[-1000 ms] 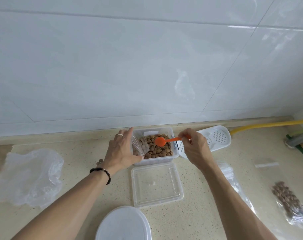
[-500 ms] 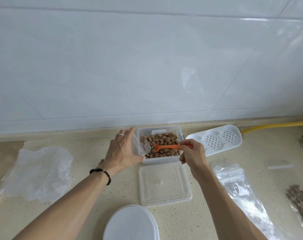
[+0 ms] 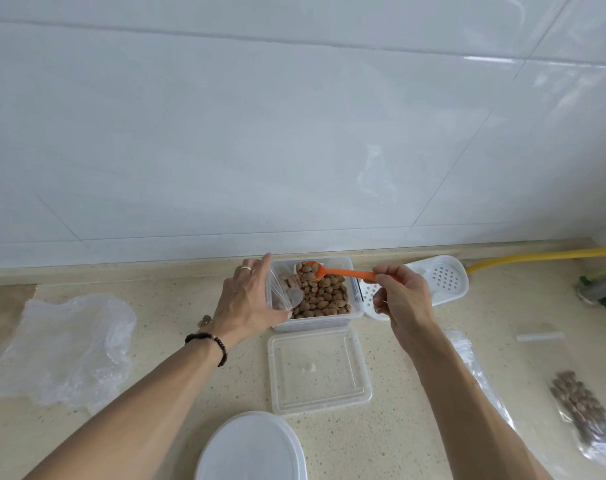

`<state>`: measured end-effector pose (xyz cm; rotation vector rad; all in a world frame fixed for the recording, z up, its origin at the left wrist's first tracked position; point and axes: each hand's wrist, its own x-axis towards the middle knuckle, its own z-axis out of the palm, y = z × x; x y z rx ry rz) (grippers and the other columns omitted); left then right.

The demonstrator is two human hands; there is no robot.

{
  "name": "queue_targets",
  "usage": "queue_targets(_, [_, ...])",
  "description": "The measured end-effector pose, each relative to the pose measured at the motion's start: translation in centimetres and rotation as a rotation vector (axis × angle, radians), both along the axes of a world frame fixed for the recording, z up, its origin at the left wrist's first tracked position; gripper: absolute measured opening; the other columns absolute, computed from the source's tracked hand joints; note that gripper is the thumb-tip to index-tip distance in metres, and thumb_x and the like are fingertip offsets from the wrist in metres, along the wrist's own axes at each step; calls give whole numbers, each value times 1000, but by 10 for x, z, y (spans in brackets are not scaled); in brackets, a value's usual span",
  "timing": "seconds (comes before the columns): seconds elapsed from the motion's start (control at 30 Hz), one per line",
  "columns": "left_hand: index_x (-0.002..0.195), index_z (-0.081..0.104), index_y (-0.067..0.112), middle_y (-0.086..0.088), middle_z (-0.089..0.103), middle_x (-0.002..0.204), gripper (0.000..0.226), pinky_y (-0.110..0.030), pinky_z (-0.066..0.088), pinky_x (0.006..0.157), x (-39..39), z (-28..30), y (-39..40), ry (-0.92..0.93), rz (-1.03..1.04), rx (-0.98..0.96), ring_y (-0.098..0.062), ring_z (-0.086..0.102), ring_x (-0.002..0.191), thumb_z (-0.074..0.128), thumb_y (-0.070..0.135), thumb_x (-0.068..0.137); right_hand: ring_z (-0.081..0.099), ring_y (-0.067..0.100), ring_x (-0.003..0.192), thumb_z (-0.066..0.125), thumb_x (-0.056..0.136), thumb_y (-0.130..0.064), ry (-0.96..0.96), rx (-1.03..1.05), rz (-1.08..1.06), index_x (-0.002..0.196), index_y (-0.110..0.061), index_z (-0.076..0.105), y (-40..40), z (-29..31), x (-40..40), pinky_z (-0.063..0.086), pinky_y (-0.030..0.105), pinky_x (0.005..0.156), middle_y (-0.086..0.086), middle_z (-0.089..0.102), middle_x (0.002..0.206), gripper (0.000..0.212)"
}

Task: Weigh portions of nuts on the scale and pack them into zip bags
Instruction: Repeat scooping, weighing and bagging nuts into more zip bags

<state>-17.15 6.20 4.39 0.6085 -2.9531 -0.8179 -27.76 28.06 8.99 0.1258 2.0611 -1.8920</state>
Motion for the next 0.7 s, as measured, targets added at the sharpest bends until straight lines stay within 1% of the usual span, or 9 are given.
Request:
queue_targets(0.07, [153,16,18,-9,32,148,113,-41,33,108,-4,2,2,14,9,28,-25,33,136,81,50,65,50,13,44,53,90,5,95,51,55,90,-7,65,-5,13,2,42,24,43,15,68,83,17])
queue_targets(0.17, [153,17,17,-8,33,147,115,-39,32,108,-8,6,5,37,32,85,-24,33,136,84,47,65,54,14,48,52,96,-2,305,221,249,89,-14,65,-17,27,9,48,32,45,4,66,84,19])
queue_targets(0.2, [153,16,17,-7,33,146,115,-39,33,108,-9,6,5,39,37,100,-23,33,135,84,47,65,54,17,49,51,97,-4,391,272,343,89,-14,65,-22,29,12,47,38,46,0,64,79,19])
queue_targets(0.27, [153,17,18,-5,35,142,117,-40,34,107,-9,6,4,38,43,124,-22,36,131,85,47,63,50,23,51,51,97,-5,547,340,476,89,-15,64,-29,29,18,42,41,48,-2,59,68,18])
queue_targets(0.37, [153,17,19,-3,36,140,117,-41,35,106,-7,5,3,36,64,158,-21,37,130,85,47,62,46,12,55,52,95,-2,702,408,532,88,-14,64,-31,31,20,36,26,52,-11,56,66,18])
queue_targets(0.4, [153,17,20,-2,36,141,117,-40,35,107,-7,5,3,34,71,166,-20,36,131,85,47,62,48,12,58,53,94,0,736,425,551,88,-14,65,-31,33,20,36,25,53,-13,57,67,19])
queue_targets(0.57, [154,16,21,-3,32,147,117,-40,32,109,-7,4,1,35,97,186,-21,33,135,85,46,62,56,26,64,53,95,-3,684,411,499,87,-15,65,-25,32,15,46,44,59,3,63,72,20])
queue_targets(0.63, [153,16,20,-4,32,147,117,-40,32,109,-6,5,1,33,96,178,-21,33,135,85,46,63,59,26,64,54,95,-4,615,382,474,86,-17,67,-23,32,16,49,44,60,1,64,71,21])
queue_targets(0.7, [153,17,19,-5,32,147,116,-40,32,108,-4,7,2,23,91,154,-22,33,135,84,48,63,62,18,66,56,94,-3,559,345,424,86,-18,70,-21,32,19,53,39,62,-6,68,73,22])
